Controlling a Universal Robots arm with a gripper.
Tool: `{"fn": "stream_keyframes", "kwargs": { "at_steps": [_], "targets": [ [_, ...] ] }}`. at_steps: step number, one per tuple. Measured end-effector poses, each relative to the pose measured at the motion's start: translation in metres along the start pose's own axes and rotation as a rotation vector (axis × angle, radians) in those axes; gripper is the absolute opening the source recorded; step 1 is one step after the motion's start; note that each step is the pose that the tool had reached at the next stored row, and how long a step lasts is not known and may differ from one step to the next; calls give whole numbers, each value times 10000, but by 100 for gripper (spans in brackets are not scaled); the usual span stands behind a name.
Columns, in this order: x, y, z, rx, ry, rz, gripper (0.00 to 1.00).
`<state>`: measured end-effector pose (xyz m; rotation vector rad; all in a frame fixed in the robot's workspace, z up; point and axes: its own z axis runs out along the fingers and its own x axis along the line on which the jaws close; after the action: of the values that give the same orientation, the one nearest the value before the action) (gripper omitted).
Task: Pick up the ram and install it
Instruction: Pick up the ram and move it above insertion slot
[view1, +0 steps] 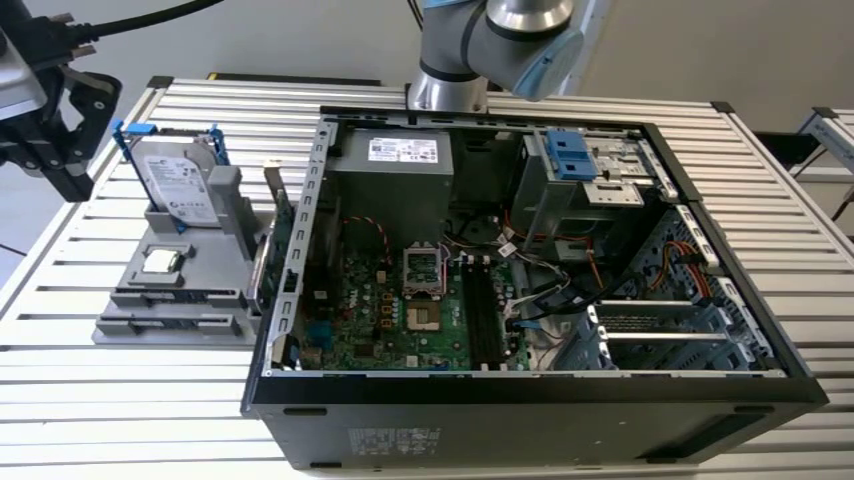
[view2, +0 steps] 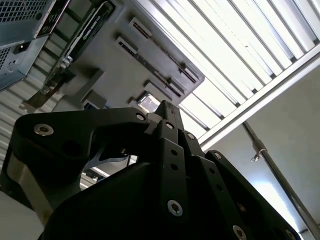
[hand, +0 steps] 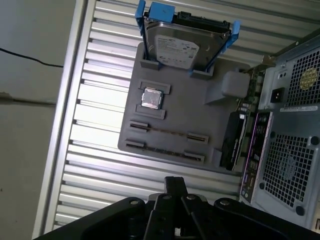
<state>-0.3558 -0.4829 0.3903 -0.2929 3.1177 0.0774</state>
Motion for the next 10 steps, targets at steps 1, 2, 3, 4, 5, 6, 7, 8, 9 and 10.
{"fn": "stream_keyframes", "kwargs": {
  "at_steps": [1, 2, 3, 4, 5, 6, 7, 8, 9, 10],
  "targets": [
    [0, 0, 0, -1, 2, -55, 0],
    [0, 0, 0, -1, 5, -109, 0],
    [0, 0, 0, -2, 7, -155, 0],
    [0, 0, 1, -4, 8, -200, 0],
    [0, 0, 1, -4, 11, -245, 0],
    [0, 0, 1, -5, 12, -291, 0],
    [0, 0, 1, -6, 15, -340, 0],
    [0, -1, 1, -6, 17, -390, 0],
    [0, 0, 1, -7, 20, -442, 0],
    [0, 0, 1, -8, 22, -491, 0]
  ]
}}
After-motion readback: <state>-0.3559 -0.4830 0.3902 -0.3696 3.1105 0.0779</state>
